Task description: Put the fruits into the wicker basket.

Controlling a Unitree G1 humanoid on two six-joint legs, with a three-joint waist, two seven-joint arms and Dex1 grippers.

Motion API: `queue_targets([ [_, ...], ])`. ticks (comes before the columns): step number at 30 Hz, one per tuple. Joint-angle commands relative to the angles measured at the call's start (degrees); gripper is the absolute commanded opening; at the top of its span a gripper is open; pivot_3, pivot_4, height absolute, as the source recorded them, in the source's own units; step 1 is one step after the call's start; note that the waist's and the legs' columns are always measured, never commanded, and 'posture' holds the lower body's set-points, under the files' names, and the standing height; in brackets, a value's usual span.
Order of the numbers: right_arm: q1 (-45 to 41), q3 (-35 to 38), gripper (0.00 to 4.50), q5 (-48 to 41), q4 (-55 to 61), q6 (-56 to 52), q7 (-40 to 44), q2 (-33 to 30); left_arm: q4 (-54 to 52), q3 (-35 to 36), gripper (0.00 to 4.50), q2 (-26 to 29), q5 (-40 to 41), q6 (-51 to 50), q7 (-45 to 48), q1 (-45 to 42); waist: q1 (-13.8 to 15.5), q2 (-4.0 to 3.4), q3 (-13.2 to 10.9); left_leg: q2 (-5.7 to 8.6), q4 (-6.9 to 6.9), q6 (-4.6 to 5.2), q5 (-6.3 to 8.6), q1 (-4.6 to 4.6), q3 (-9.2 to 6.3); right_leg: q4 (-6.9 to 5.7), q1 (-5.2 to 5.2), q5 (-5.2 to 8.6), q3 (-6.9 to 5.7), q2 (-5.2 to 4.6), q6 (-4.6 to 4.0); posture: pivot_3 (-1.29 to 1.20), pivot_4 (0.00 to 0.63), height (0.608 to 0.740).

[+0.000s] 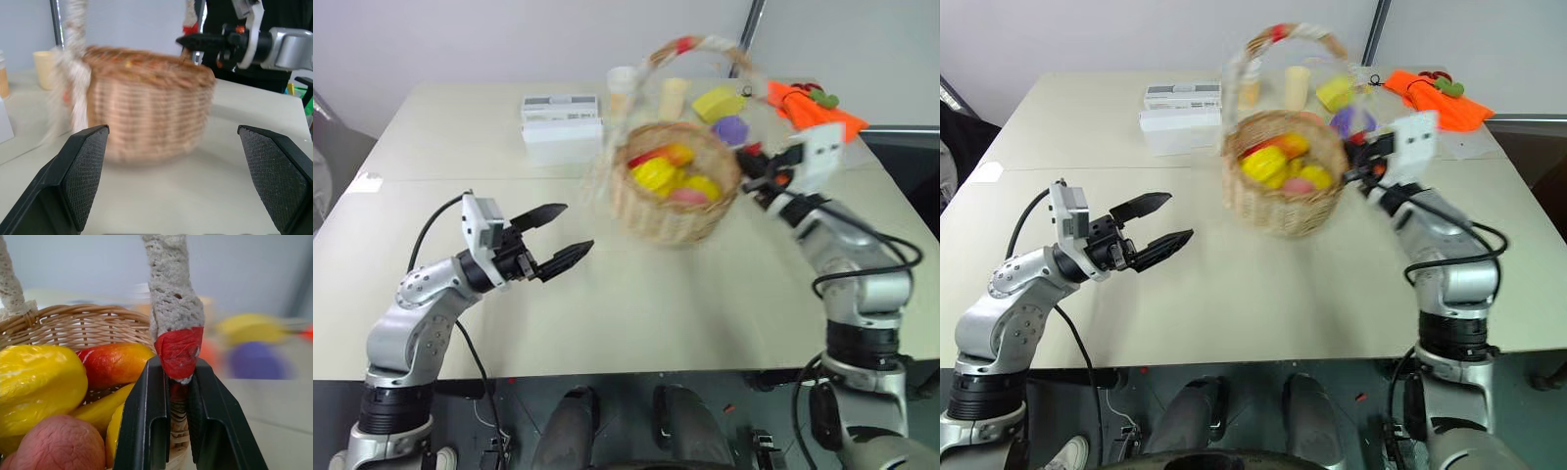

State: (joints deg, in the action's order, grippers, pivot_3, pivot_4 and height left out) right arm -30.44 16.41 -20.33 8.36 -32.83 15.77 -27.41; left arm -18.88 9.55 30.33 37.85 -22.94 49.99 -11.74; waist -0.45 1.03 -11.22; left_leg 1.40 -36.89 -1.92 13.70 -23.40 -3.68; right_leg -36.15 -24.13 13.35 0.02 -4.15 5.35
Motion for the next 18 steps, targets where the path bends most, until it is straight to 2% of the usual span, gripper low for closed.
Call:
queue_targets([
  [1,-1.02,6.12,0.02,4.22,-4.45,4.52,-5.19,-3.70,-0.27,-1.03,4.50,-0.54,-0.49,1.65,0.22,-1.14,-0.08,0.00,0.00,0.00,0.00,0.00,0.00,0.00,0.02,0.01,0.00,0.00,0.01,0.00,-0.01,0.00,0.150,0.740],
  [7,-1.20,9.14,0.02,8.31,-12.54,7.63,-9.64,-7.61,0.10,-2.03,4.50,-1.45,-1.14,1.97,-0.14,-1.75,-0.65,-0.03,0.00,-0.02,0.02,0.11,0.06,0.05,0.20,-0.03,-0.05,-0.03,0.16,0.10,0.03,0.00,0.150,0.740],
  [8,-1.25,9.25,0.99,8.10,-12.87,7.58,-9.42,-7.66,0.21,-2.12,4.50,-1.49,-1.24,2.01,-0.20,-1.81,-0.69,-0.05,0.01,-0.04,0.02,0.13,0.07,0.08,0.23,-0.05,-0.06,-0.03,0.21,0.15,0.03,0.00,0.150,0.740],
  [10,-0.87,8.84,1.82,8.20,-12.56,7.94,-8.83,-7.87,0.40,-2.20,4.50,-1.42,-1.47,1.74,-0.48,-1.90,-0.67,-0.06,0.02,-0.17,0.01,0.16,0.09,0.12,0.26,-0.06,-0.06,-0.07,0.37,0.37,-0.02,0.00,0.150,0.740],
  [12,-0.05,8.79,2.92,7.81,-11.37,7.66,-8.14,-7.85,0.55,-2.14,4.50,-1.26,-1.74,1.41,-0.91,-1.80,-0.62,-0.07,0.02,-0.24,0.01,0.18,0.10,0.15,0.26,-0.06,-0.06,-0.10,0.41,0.48,-0.07,0.00,0.150,0.740],
  [14,1.90,9.18,3.81,7.44,-9.63,6.99,-7.06,-8.16,0.89,-1.87,4.50,-0.96,-2.14,0.67,-1.85,-1.48,-0.42,-0.08,0.02,-0.27,0.01,0.19,0.11,0.15,0.25,-0.06,-0.06,-0.11,0.41,0.53,-0.09,0.00,0.150,0.740],
  [16,4.97,10.50,3.81,6.15,-7.65,6.43,-4.88,-8.65,1.45,-1.51,4.50,-0.35,-3.11,-0.27,-3.26,-0.92,-0.21,-0.08,0.03,-0.27,0.01,0.20,0.11,0.15,0.25,-0.06,-0.06,-0.11,0.42,0.53,-0.09,0.00,0.150,0.740],
  [18,11.82,12.97,3.81,4.81,-5.48,9.25,0.30,-10.06,3.21,0.24,4.50,0.51,-5.23,0.21,-5.31,0.67,0.12,-0.09,0.04,-0.27,0.00,0.20,0.12,0.13,0.24,-0.05,-0.06,-0.10,0.41,0.52,-0.09,0.00,0.150,0.740],
])
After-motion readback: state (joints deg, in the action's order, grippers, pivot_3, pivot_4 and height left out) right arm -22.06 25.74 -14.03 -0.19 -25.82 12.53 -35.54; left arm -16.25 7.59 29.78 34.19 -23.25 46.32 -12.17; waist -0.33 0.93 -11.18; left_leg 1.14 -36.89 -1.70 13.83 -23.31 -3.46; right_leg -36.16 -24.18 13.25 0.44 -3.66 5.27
